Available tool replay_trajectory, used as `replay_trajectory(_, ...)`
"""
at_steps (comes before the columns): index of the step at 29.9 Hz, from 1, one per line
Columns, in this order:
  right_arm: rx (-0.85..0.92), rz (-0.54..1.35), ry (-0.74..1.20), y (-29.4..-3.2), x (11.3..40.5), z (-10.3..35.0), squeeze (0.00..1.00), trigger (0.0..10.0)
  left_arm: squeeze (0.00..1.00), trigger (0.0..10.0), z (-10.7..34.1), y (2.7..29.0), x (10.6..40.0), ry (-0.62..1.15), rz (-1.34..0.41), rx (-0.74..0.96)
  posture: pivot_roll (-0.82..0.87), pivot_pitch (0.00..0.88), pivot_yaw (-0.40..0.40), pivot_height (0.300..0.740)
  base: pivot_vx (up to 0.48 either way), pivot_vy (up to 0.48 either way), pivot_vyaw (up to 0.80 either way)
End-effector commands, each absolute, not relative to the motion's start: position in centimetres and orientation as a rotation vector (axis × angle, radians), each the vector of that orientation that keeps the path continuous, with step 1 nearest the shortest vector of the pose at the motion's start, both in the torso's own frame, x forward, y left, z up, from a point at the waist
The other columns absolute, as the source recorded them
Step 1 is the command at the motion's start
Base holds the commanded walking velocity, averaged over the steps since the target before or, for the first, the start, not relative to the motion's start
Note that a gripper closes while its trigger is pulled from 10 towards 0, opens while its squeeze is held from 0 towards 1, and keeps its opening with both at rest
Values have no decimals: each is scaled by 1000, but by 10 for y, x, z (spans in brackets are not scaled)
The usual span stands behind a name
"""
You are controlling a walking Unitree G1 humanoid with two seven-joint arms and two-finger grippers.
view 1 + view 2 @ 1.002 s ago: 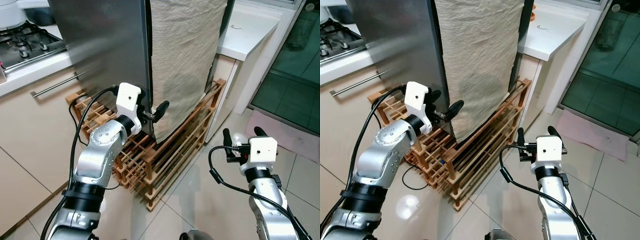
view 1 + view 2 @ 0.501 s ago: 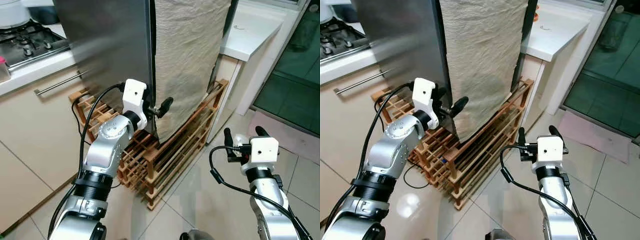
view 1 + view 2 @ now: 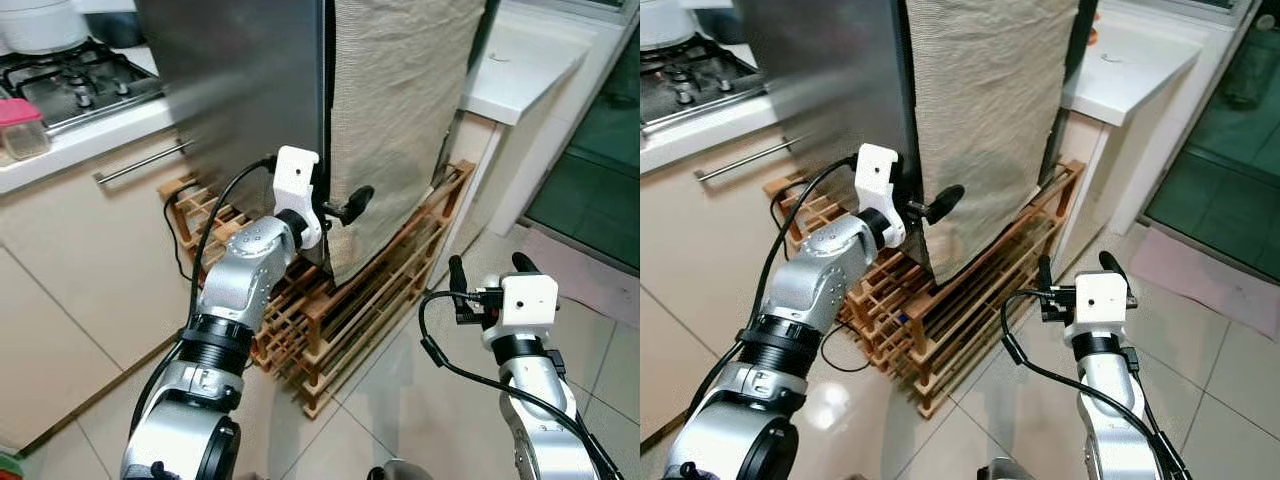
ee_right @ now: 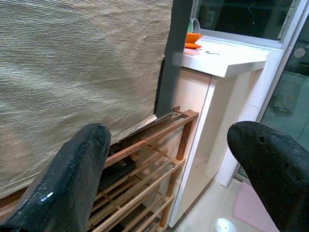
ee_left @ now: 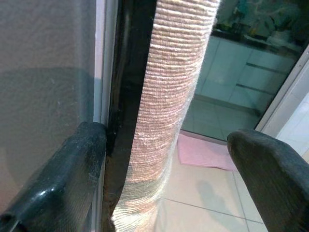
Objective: Restocking fridge
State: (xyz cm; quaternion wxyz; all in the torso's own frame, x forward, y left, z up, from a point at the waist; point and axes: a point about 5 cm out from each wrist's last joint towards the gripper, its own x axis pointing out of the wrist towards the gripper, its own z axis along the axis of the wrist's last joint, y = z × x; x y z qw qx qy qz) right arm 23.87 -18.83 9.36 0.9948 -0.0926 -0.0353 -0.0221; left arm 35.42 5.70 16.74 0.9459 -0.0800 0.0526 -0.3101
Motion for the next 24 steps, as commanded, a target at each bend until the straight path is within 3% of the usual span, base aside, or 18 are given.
replay_trajectory(1, -192, -52, -73, -190, 240, 94, 0, 10000, 0, 10000, 171, 42, 355, 122, -669, -172, -110, 0, 29, 714, 0, 0, 0)
replay_trajectory(9, -189, -56, -68, -190, 242, 94, 0, 10000, 0, 10000, 185, 13, 333, 33, -985, -181, -113, 0, 31, 714, 0, 0, 0)
replay_trajectory(24, -175, -81, -69, -195, 243, 94, 0, 10000, 0, 10000, 193, -8, 325, 45, -1166, -273, -128, 0, 43, 714, 0, 0, 0)
